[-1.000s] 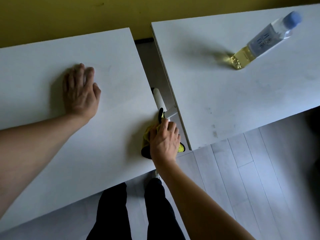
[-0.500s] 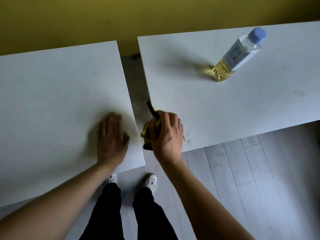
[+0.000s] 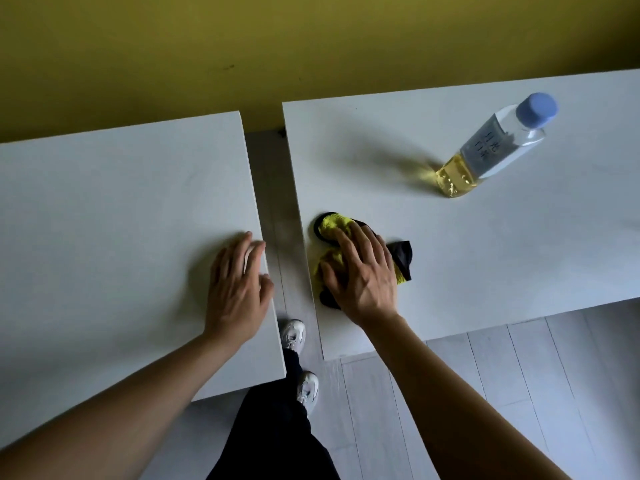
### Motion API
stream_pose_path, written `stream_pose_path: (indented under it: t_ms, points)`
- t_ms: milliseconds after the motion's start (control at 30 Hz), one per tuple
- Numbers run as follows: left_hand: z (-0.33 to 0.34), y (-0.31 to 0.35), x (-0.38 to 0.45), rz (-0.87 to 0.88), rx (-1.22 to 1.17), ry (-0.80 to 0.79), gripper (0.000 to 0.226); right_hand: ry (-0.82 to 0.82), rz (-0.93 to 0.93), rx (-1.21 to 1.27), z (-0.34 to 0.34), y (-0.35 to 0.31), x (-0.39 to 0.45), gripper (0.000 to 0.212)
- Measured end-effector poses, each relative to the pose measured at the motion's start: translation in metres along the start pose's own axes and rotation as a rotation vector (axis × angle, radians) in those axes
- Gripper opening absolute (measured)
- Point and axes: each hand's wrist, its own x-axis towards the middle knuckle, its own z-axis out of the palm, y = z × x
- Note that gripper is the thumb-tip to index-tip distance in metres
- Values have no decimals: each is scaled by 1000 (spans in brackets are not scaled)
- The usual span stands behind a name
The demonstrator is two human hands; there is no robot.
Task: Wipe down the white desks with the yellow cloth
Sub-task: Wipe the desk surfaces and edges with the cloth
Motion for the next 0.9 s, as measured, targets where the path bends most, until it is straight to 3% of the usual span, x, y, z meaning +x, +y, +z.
stream_pose_path:
  t_ms: [167, 333, 500, 600, 700, 833, 900]
  points:
    - [2, 15, 61, 59, -40, -23, 59, 142, -76, 115, 7, -2, 40, 59]
    - [11, 15, 127, 199, -12, -58, 57, 274, 72, -13, 0, 11, 115, 50]
    - [24, 6, 148, 258, 32, -92, 58, 244, 326, 14, 3, 24, 164, 58]
    - [23, 9, 147, 232, 49, -138, 61, 147, 237, -59, 4, 31, 168, 79]
    - [20, 11, 149, 221, 22, -167, 63, 187, 105, -29, -1, 52, 192, 65]
    - [20, 11, 151, 190, -22, -199, 66, 259, 429, -50, -5, 65, 260, 59]
    - [21, 12, 152, 203, -6, -191, 65, 215, 372, -46, -5, 60, 275, 59]
